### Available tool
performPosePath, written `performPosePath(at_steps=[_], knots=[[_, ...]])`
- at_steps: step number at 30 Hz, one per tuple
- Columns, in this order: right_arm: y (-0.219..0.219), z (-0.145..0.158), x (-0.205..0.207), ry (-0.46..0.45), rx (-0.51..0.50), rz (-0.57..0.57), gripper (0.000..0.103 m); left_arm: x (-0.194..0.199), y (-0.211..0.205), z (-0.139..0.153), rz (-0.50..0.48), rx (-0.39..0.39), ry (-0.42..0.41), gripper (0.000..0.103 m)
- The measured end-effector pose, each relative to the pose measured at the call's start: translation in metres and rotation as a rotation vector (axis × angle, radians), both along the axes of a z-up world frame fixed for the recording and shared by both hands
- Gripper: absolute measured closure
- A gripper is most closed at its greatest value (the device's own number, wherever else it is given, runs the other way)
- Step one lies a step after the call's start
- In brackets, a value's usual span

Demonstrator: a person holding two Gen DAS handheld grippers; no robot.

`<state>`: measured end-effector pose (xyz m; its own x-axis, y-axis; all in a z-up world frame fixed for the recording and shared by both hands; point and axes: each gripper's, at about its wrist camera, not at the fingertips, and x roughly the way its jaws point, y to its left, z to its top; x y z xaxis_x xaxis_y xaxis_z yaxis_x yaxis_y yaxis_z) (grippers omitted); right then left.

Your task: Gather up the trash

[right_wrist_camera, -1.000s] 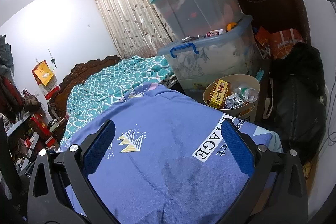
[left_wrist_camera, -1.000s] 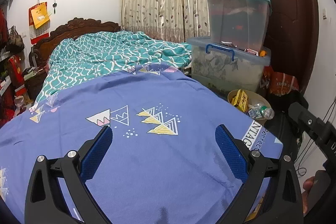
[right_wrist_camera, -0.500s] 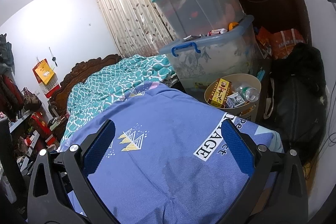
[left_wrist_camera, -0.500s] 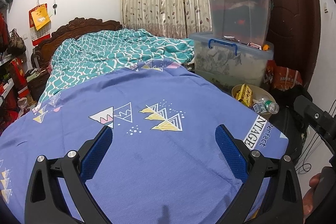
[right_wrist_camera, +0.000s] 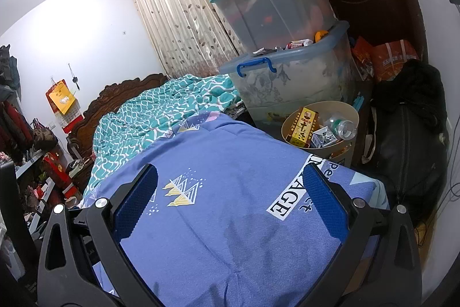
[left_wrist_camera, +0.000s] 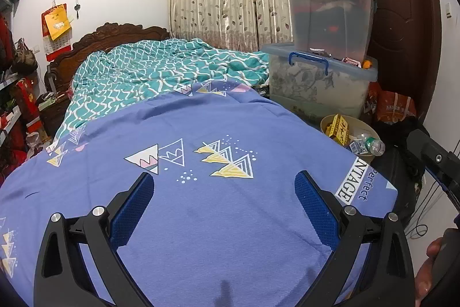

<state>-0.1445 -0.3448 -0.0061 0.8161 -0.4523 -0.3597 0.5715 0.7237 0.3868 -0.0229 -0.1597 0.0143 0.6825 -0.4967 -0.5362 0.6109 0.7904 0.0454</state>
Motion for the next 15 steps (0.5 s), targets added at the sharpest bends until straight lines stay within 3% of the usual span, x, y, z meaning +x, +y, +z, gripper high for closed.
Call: performPosePath(at_steps=[15], knots=[[0.0017,0.0004,0.0003,0.001,0.001,0.003,0.003,-0.0007,0.0001,0.0026,0.017,0.000,-0.016,0.009]])
